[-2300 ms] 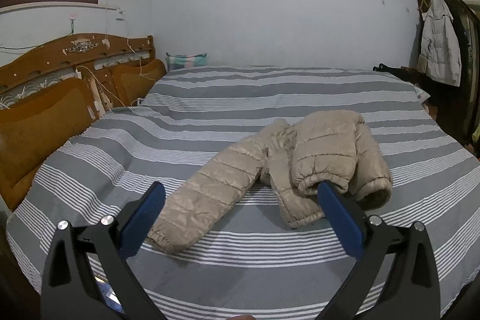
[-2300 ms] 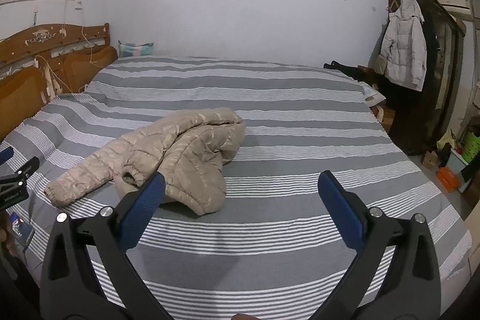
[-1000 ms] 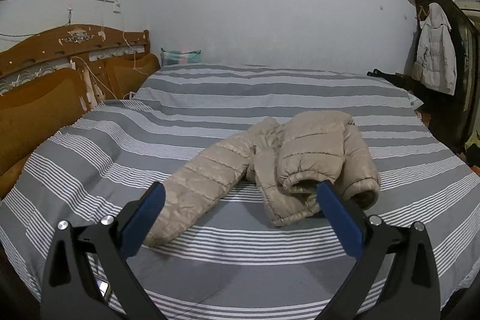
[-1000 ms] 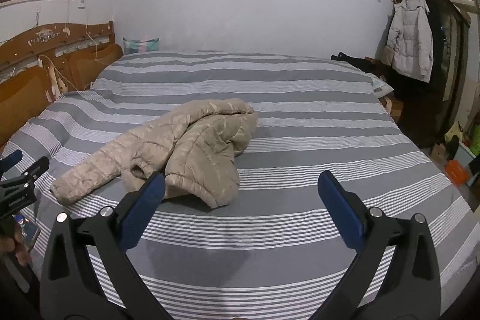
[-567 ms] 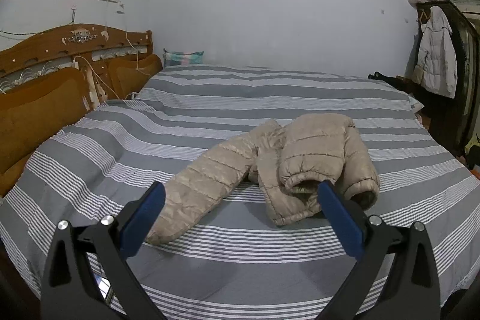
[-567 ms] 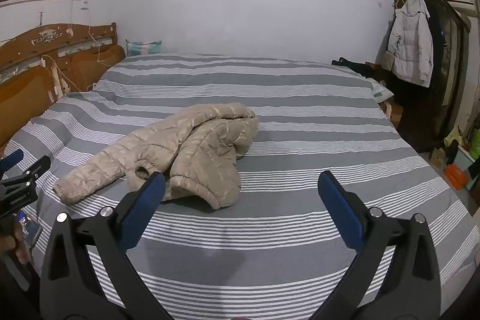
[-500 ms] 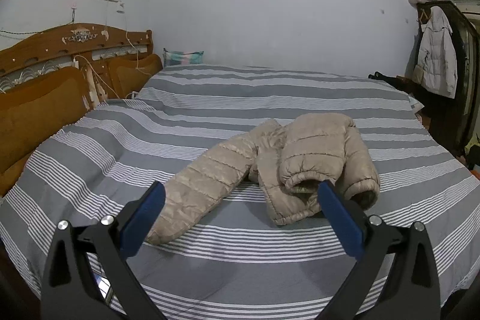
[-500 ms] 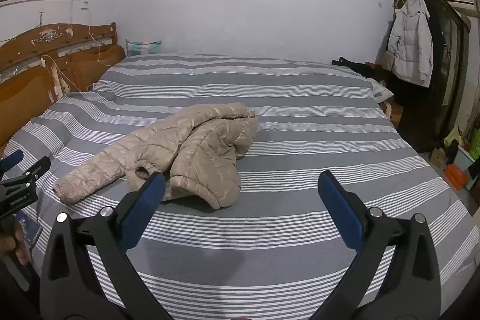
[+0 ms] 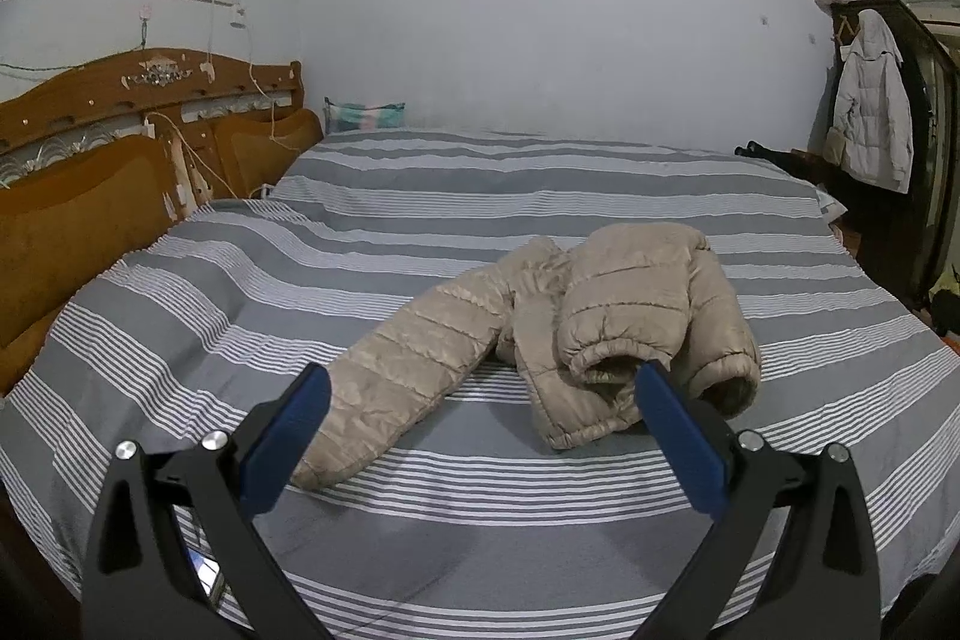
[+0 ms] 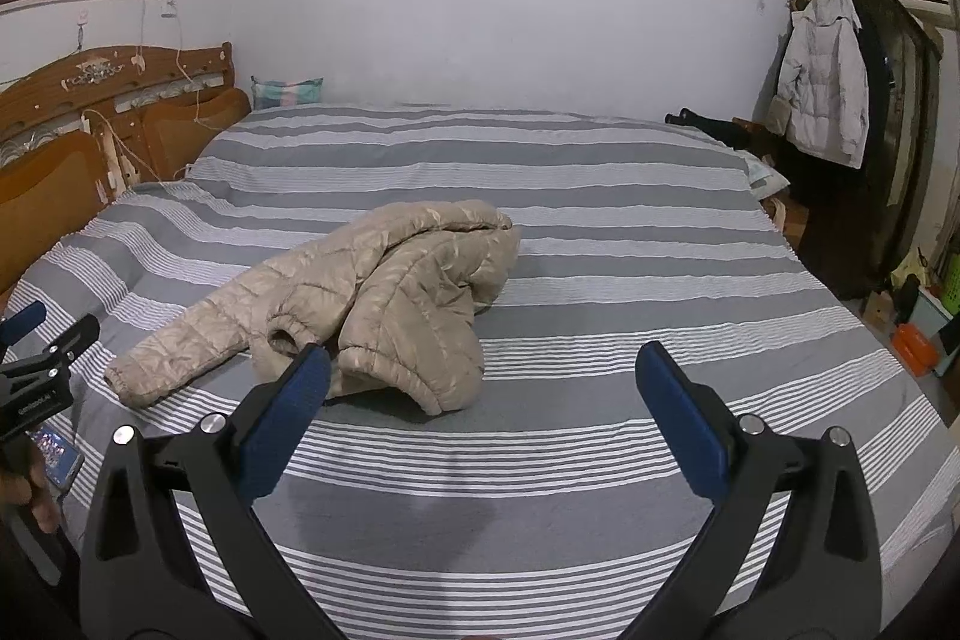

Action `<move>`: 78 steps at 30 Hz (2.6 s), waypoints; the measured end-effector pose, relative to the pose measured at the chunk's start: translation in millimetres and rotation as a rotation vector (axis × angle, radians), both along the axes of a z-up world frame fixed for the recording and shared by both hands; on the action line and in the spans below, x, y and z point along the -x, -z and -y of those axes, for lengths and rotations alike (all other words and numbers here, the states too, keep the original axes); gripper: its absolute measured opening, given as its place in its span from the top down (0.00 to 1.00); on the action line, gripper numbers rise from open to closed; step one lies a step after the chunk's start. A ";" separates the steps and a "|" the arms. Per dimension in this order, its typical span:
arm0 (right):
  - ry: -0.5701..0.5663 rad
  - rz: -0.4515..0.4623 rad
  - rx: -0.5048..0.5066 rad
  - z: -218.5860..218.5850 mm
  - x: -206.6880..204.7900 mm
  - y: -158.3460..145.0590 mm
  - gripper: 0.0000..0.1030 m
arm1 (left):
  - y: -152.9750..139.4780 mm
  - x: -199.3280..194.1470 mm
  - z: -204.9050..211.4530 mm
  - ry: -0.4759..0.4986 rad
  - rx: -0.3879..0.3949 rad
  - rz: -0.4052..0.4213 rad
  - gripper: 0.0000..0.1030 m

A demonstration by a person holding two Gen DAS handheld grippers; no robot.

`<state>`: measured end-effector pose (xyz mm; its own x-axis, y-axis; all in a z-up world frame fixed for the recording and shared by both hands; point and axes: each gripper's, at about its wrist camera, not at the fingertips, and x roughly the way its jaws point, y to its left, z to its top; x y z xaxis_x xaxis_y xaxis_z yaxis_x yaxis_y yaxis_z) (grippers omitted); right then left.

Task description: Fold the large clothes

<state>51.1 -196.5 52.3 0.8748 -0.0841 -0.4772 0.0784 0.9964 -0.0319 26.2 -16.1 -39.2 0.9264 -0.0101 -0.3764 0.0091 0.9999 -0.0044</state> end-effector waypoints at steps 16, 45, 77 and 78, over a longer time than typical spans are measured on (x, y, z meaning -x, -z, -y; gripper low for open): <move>-0.002 0.003 0.018 -10.4 -14.7 -0.1 0.03 | 3.9 -12.9 -6.0 -0.004 0.016 0.001 0.02; -0.051 -0.055 0.013 -16.7 -61.2 25.8 0.03 | 27.2 -50.0 -3.7 0.015 0.011 -0.035 0.02; -0.093 -0.166 -0.005 -41.0 -171.4 115.6 0.10 | 88.0 -125.4 2.9 0.060 0.001 -0.100 0.02; -0.091 -0.171 -0.002 -40.3 -176.3 119.1 0.13 | 93.3 -130.6 6.2 0.063 -0.004 -0.106 0.02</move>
<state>227.4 -156.2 -66.8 0.7848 -0.0075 -0.6197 -0.0184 0.9992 -0.0354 156.8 -22.3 -132.5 0.8789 -0.0653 -0.4726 0.0715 0.9974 -0.0048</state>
